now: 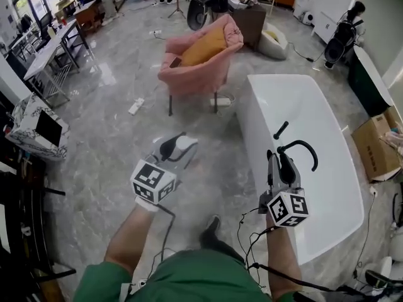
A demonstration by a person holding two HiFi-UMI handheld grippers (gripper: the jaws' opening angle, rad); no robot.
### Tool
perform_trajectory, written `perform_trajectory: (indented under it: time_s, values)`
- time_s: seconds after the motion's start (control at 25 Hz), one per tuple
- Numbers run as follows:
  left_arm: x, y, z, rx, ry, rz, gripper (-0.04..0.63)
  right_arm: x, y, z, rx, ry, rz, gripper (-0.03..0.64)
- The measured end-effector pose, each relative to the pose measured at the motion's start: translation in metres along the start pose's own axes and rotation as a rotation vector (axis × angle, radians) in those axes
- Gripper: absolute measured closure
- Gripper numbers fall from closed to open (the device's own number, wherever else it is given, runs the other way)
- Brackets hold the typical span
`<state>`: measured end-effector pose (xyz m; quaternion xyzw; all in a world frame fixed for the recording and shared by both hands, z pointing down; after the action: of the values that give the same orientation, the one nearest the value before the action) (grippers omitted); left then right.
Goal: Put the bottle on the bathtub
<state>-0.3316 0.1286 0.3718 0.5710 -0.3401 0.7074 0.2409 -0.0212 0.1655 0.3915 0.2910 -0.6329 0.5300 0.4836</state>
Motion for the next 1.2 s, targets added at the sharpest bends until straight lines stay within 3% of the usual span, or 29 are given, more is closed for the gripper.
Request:
perform_trajectory:
  time_s: [0.28,0.68,0.88,1.2]
  values:
    - [-0.007,0.018,0.093,-0.017,0.018,-0.008,0.426,-0.025,-0.072,0.072,-0.013,0.017,0.042,0.511]
    - [-0.029,0.050,0.134,-0.022,0.021,0.025,0.426,-0.060,-0.080,0.113,-0.058,-0.022,0.030,0.511]
    - [-0.030,0.060,0.172,0.016,0.033,0.036,0.426,-0.082,-0.097,0.120,-0.035,-0.057,0.017,0.511]
    - [-0.018,0.079,0.264,0.133,0.015,0.043,0.426,-0.106,-0.142,0.139,0.089,-0.110,-0.008,0.512]
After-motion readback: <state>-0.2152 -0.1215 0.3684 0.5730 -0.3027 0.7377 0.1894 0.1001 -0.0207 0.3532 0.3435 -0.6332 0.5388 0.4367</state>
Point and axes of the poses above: the fingertips, and each gripper's own axes: z forward along the fingers, y to its left, x out of its underside, the point moved 7 cm from there along -z, backward along the fingers, and after that the axes turned 10 degrees about z, right-handed, at the moved point
